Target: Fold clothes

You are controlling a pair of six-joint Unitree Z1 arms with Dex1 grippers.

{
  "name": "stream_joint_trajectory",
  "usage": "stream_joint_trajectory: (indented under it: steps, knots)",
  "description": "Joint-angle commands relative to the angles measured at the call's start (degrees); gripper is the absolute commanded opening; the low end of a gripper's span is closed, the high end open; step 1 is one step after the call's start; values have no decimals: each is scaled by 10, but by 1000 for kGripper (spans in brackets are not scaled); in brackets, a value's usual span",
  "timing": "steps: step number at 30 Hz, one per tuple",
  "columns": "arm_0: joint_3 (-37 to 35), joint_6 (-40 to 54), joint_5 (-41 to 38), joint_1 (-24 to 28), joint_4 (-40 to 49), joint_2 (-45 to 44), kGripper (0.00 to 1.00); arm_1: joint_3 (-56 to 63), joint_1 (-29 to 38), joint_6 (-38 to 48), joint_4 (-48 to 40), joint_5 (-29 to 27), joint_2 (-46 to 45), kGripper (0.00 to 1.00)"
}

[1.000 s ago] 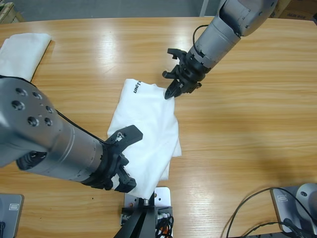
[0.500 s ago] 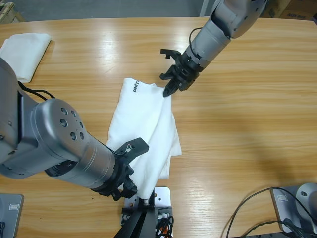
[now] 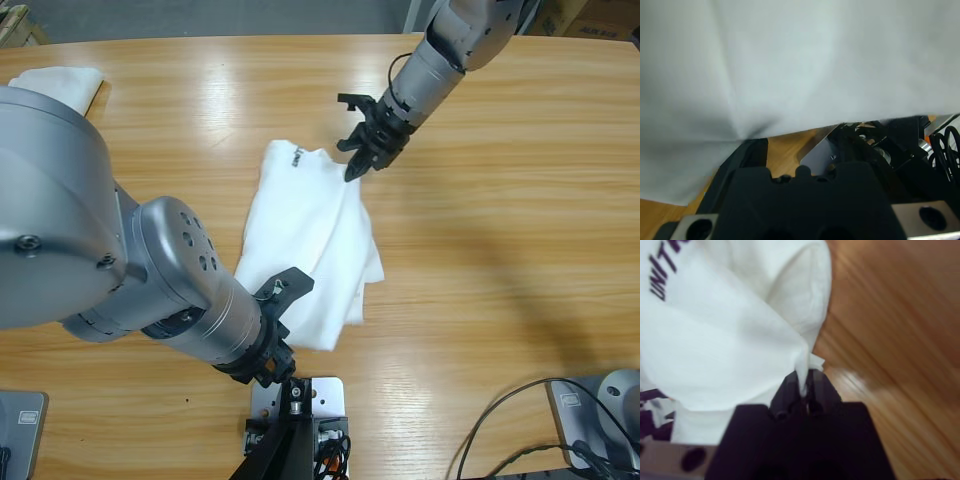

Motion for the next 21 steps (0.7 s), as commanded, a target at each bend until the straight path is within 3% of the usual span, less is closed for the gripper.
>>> stream_joint_trajectory:
  steps: [1,6,9,12,14,17,19,21]
  knots:
    - [-10,-24,32,0,-6,-95,595,-8,8,-22,42,-110,-100,1000]
    - [-25,-66,74,27,51,-257,591,-21,41,-40,93,-127,-204,1000]
    - [-14,-101,103,48,77,-242,591,-14,57,-104,121,-127,-194,1000]
    - [-13,-114,111,78,63,-173,593,19,70,-186,121,-112,-193,985]
    - [-18,-67,106,106,21,-120,591,85,82,-240,68,-98,-218,918]
    - [-45,60,84,148,-44,-43,591,218,98,-272,-86,-78,-253,850]
    - [-78,128,79,149,-54,0,591,269,98,-317,-169,-63,-250,825]
    - [-91,145,75,142,-45,5,591,261,98,-360,-193,-30,-232,783]
